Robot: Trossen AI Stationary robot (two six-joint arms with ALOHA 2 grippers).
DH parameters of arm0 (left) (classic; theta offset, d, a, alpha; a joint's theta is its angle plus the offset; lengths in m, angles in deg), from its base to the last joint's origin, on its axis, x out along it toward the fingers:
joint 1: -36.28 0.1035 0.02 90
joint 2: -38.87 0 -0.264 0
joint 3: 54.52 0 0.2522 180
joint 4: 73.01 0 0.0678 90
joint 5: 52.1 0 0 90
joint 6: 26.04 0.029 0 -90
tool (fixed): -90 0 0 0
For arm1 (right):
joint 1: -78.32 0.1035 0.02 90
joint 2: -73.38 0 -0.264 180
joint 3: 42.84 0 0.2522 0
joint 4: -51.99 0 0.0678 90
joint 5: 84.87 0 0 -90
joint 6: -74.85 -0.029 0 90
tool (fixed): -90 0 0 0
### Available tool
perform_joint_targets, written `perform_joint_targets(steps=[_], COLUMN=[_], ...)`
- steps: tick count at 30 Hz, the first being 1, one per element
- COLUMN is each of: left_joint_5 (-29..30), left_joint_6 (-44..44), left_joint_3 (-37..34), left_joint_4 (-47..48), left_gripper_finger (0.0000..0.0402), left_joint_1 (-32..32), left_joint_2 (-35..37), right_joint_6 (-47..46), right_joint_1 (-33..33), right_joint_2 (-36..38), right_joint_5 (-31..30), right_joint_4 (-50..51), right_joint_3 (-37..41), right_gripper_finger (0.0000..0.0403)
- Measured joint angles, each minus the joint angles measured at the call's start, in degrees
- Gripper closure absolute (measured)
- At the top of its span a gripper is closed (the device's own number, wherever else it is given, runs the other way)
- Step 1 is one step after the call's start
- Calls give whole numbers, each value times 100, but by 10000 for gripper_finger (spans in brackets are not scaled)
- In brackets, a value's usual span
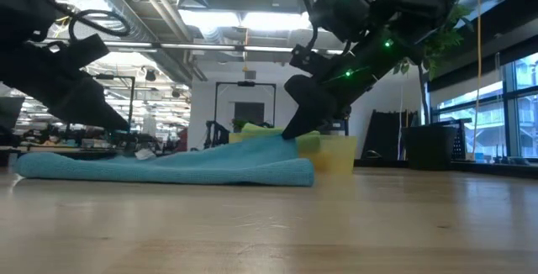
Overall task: Fold microfiber towels
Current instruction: Fold the blue microfiber cloth
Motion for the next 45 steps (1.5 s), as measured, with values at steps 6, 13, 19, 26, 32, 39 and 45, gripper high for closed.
perform_joint_targets(steps=[6,13,19,26,32,39,45], left_joint_5=[-5,-206,-333,-877,-1532,-2079,-2457], left_joint_6=[260,327,470,965,1009,921,1688], left_joint_3=[0,115,302,319,319,457,1370], left_joint_4=[-261,-267,-296,-1185,-1750,-1779,-1274], left_gripper_finger=[306,301,300,303,304,386,400], left_joint_1=[87,81,-81,-429,-599,-728,-460], left_joint_2=[0,0,0,-43,-361,-863,-1102], right_joint_6=[-133,-108,87,498,480,693,923], right_joint_1=[-8,-28,2,168,161,-83,-244], right_joint_2=[0,0,17,2,-42,-54,-57], right_joint_5=[-93,-704,-807,427,770,1297,1548], right_joint_4=[50,45,43,-62,-51,38,1182], right_joint_3=[0,0,0,-2,-9,-99,-1010], right_gripper_finger=[393,311,240,232,294,392,397])
